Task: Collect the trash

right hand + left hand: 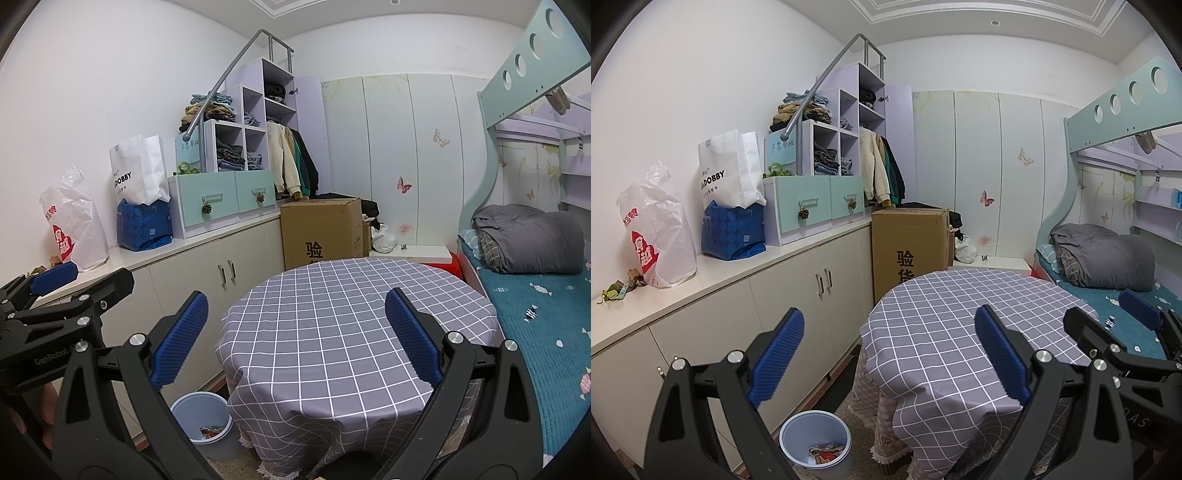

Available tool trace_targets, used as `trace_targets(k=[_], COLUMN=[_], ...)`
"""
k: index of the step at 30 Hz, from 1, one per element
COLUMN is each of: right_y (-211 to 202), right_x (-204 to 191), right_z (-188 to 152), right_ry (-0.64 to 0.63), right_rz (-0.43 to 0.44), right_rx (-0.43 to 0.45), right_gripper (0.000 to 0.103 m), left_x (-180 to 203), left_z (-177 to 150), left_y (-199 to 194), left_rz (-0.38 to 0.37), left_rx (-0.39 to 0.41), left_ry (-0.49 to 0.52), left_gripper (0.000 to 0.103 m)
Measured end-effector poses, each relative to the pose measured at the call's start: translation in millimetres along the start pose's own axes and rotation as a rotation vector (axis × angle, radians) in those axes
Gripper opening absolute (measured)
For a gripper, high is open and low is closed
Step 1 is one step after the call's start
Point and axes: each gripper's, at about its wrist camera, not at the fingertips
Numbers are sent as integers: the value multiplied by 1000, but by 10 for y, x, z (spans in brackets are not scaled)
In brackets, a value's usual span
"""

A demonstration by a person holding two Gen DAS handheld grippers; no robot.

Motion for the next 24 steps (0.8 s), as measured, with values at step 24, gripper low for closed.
trace_targets(k=[24], right_y=[9], right_x=[7], right_z=[-7], right_ry=[1], right_rz=[1], right_rx=[-6], right_gripper=[95], left_x=[-9], left_z=[-17], left_y=[11], left_rz=[-4], left_rx=[-2], left_ry=[3], left_gripper=[92])
Point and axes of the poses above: each gripper's, at about its wrist camera, not at the fingertips, and y roughly the way its jaws point, x to its right, z to its top, and after that the axes turned 2 degrees about z, right-handed
